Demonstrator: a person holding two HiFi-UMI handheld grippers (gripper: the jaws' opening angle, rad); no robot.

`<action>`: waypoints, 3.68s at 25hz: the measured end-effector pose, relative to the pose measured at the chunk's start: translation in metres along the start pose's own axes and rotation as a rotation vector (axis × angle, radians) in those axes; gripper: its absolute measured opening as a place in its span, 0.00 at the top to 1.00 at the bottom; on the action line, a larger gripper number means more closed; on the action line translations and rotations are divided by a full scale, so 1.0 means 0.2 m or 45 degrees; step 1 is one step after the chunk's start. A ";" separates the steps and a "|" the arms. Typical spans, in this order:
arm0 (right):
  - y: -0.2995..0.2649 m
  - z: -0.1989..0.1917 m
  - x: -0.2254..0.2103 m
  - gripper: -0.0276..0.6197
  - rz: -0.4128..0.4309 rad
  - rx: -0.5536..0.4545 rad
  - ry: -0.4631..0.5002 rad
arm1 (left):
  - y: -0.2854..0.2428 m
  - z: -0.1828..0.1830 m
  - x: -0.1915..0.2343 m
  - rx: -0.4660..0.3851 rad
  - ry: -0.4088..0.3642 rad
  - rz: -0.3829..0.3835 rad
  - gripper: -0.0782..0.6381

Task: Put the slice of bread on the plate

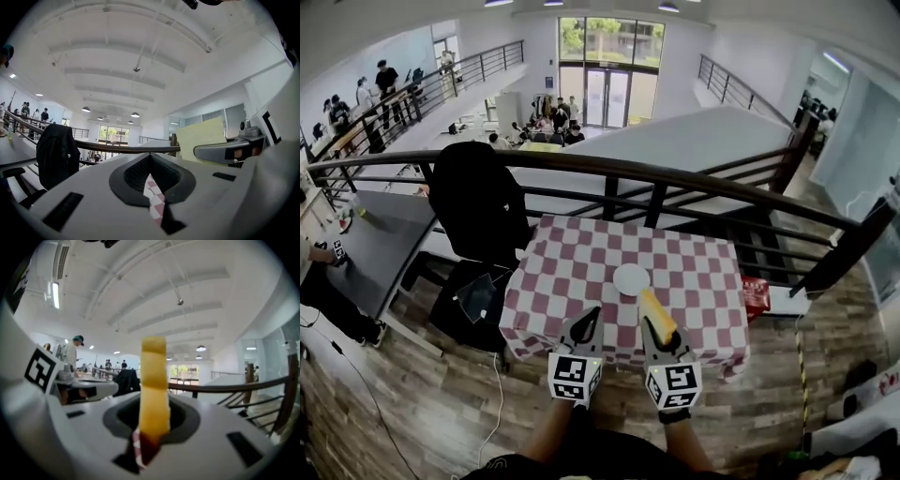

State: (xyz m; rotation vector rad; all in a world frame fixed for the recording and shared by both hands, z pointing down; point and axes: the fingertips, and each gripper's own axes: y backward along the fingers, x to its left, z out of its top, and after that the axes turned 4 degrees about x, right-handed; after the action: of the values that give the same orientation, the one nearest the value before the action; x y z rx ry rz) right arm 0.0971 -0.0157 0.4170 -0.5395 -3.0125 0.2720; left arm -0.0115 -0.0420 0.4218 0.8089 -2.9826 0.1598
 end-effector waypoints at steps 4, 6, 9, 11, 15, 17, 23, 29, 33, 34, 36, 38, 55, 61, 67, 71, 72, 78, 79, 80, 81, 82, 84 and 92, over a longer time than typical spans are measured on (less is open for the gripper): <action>-0.29 0.00 0.03 0.80 -0.013 0.020 -0.047 | -0.14 0.00 0.23 0.018 -0.035 -0.001 0.87; -0.41 0.01 0.05 0.80 -0.013 0.029 -0.068 | -0.19 0.02 0.34 0.015 -0.045 -0.002 0.87; -0.55 0.01 0.09 0.80 0.010 0.058 -0.062 | -0.26 0.04 0.51 0.007 0.007 0.025 0.87; -0.61 0.00 0.10 0.80 0.015 0.071 -0.057 | -0.30 0.02 0.60 0.021 0.052 0.039 0.87; -0.70 -0.11 -0.03 0.80 -0.018 0.120 -0.106 | -0.42 -0.13 0.59 0.089 0.081 0.016 0.87; -0.78 -0.17 -0.11 0.80 -0.016 0.141 -0.126 | -0.51 -0.19 0.57 0.109 0.078 -0.003 0.87; -1.00 -0.30 -0.18 0.80 0.021 0.252 -0.167 | -0.66 -0.46 0.70 0.272 0.152 0.003 0.87; -1.07 -0.59 -0.44 0.80 -0.006 0.441 -0.268 | -0.87 -0.70 0.51 0.448 0.194 -0.042 0.87; -1.19 -0.74 -0.46 0.80 0.009 0.589 -0.307 | -0.98 -0.83 0.56 0.547 0.239 -0.060 0.87; -1.21 -0.78 -0.45 0.80 0.020 0.627 -0.320 | -1.00 -0.85 0.58 0.567 0.247 -0.063 0.87; -1.23 -0.87 -0.44 0.80 0.050 0.707 -0.360 | -1.01 -0.90 0.59 0.610 0.258 -0.063 0.87; -1.24 -0.95 -0.44 0.80 0.078 0.774 -0.403 | -1.04 -0.95 0.58 0.643 0.262 -0.060 0.87; -1.45 -1.42 -0.45 0.80 0.318 1.109 -0.883 | -1.18 -1.22 0.49 0.848 0.285 -0.076 0.87; -1.48 -1.53 -0.51 0.80 0.235 1.251 -0.700 | -1.15 -1.25 0.50 0.869 0.296 -0.048 0.87; -1.52 -1.56 -0.57 0.75 0.147 1.240 -0.506 | -1.12 -1.23 0.51 0.859 0.291 -0.022 0.87; -1.52 -1.58 -0.68 0.50 0.026 1.246 -0.236 | -1.07 -1.21 0.52 0.852 0.281 -0.007 0.87; -1.52 -1.58 -0.72 0.45 -0.001 1.236 -0.201 | -1.06 -1.20 0.53 0.846 0.283 -0.001 0.87; -1.49 -1.39 -0.86 0.38 -0.088 1.090 -0.256 | -1.03 -1.13 0.56 0.795 0.268 0.016 0.87; -1.49 -1.33 -0.86 0.38 -0.091 1.045 -0.275 | -1.02 -1.12 0.56 0.786 0.268 0.014 0.87; -1.48 -1.26 -0.85 0.38 -0.088 1.001 -0.283 | -1.02 -1.11 0.56 0.777 0.272 0.011 0.87; -1.47 -1.20 -0.84 0.38 -0.080 0.958 -0.284 | -1.01 -1.10 0.56 0.769 0.278 0.007 0.87; -1.46 -1.14 -0.81 0.38 -0.067 0.916 -0.283 | -1.01 -1.09 0.55 0.760 0.282 0.003 0.87; -1.42 -1.03 -0.75 0.39 -0.040 0.835 -0.300 | -0.99 -1.05 0.54 0.736 0.286 -0.003 0.87; -1.28 -0.60 -0.52 0.83 -0.025 0.515 -0.257 | -1.02 -0.67 0.56 0.503 0.236 -0.039 0.87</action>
State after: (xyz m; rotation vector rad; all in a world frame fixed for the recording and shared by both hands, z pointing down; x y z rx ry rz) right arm 0.1194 -0.2688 0.5786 -0.4664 -3.0151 0.9603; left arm -0.0014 -0.2585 0.5818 0.8154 -2.7958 0.7957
